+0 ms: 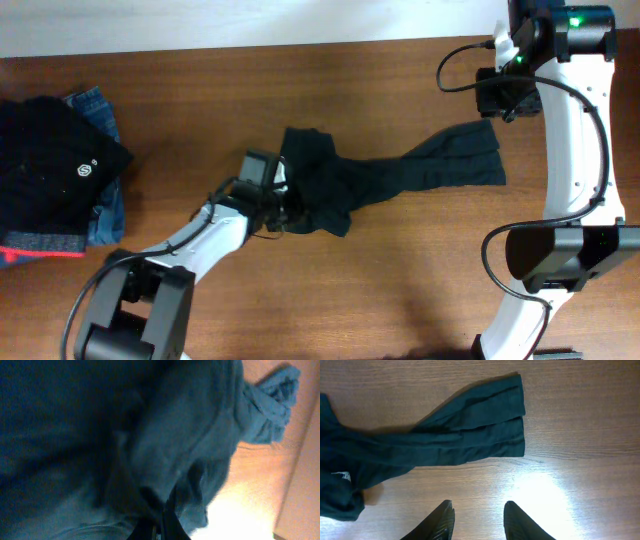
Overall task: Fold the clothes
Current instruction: 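Grasp the shirt's left side with the left gripper, then grasp the shirt's right side with the right gripper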
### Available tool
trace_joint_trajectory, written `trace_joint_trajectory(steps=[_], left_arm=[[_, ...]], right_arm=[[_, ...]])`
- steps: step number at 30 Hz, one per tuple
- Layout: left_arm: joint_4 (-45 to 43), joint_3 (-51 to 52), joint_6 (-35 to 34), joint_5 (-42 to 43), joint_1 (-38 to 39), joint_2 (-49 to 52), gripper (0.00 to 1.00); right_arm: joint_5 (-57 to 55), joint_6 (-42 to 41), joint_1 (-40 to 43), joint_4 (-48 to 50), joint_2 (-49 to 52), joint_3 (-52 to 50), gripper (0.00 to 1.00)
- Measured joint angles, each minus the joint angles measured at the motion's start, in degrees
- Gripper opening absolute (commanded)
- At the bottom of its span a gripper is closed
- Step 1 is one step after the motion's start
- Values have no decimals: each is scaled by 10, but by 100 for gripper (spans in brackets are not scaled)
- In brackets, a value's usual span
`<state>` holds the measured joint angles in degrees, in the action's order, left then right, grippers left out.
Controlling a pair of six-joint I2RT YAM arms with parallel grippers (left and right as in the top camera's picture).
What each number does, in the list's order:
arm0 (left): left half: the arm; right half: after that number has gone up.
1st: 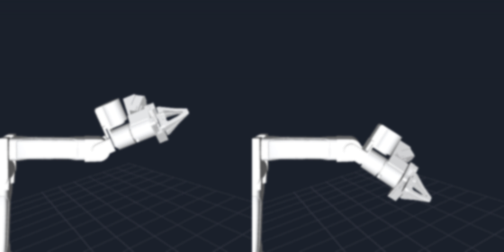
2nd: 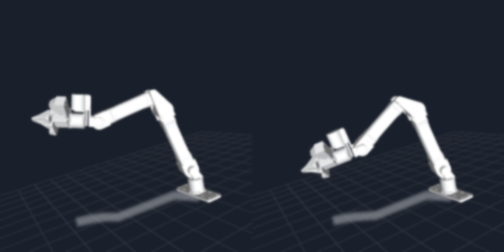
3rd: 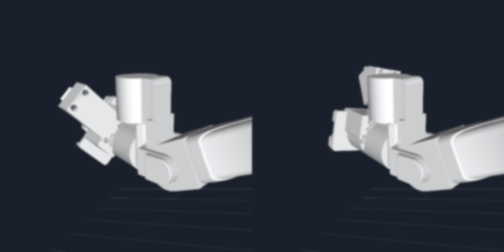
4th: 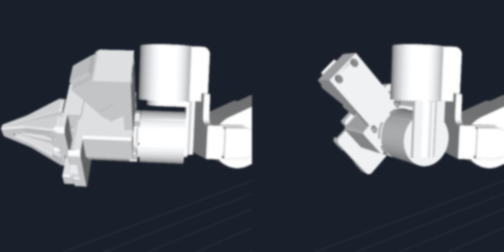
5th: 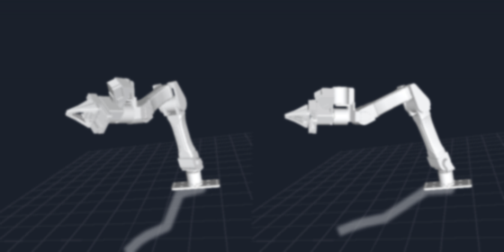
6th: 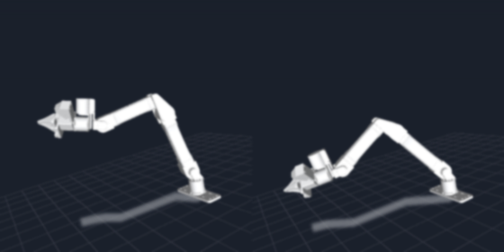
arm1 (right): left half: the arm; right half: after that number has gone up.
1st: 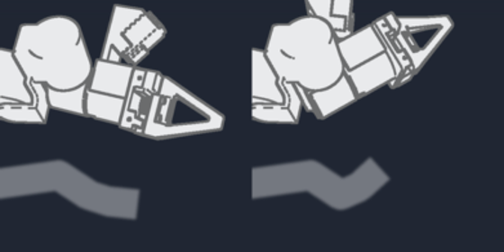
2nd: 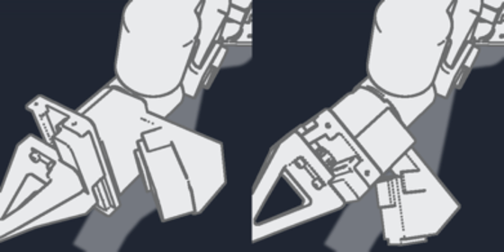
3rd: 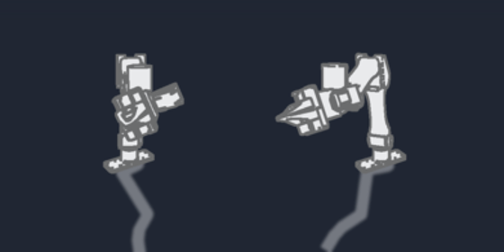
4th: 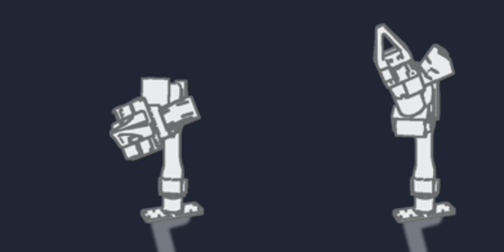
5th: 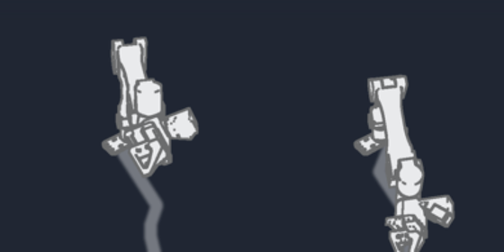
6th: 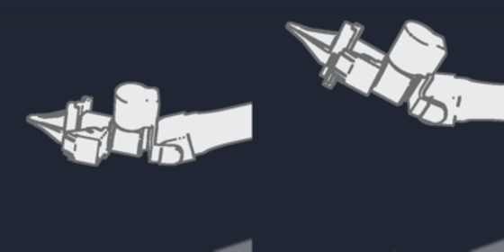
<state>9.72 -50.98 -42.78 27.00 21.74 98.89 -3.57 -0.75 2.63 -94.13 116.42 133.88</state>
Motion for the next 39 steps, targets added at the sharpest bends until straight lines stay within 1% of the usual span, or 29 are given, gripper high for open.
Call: trace_joint_trajectory(steps=[3, 6, 10, 13, 16, 20, 24, 26, 31, 39], left_arm=[[32, -18, 33, -14, -35, -19, 1], [62, -44, 73, -30, -82, -59, 1], [72, -66, 124, -42, -136, -120, 0], [73, -70, 155, -51, -156, -150, 1], [78, -70, 175, -66, -158, -156, 1], [85, -70, 186, -85, -158, -156, 1], [86, -70, 193, -100, -158, -156, 1], [88, -70, 195, -106, -158, -156, 1], [96, -70, 195, -115, -158, -156, 1], [98, -70, 195, -119, -158, -156, 1]], right_arm=[[1, -9, 3, 0, 0, 0, 38], [3, -15, 15, -6, 0, 0, 38], [25, -21, 36, -19, 0, 0, 39], [38, -20, 43, -23, 0, -9, 39], [49, -16, 41, -14, 0, -39, 39], [66, 10, 36, 18, 0, -100, 39], [85, 60, 19, 59, 0, -174, 39], [90, 86, 6, 94, 1, -214, 42], [96, 128, -30, 192, 1, -300, 42], [90, 187, -81, 281, 1, -381, 43]])
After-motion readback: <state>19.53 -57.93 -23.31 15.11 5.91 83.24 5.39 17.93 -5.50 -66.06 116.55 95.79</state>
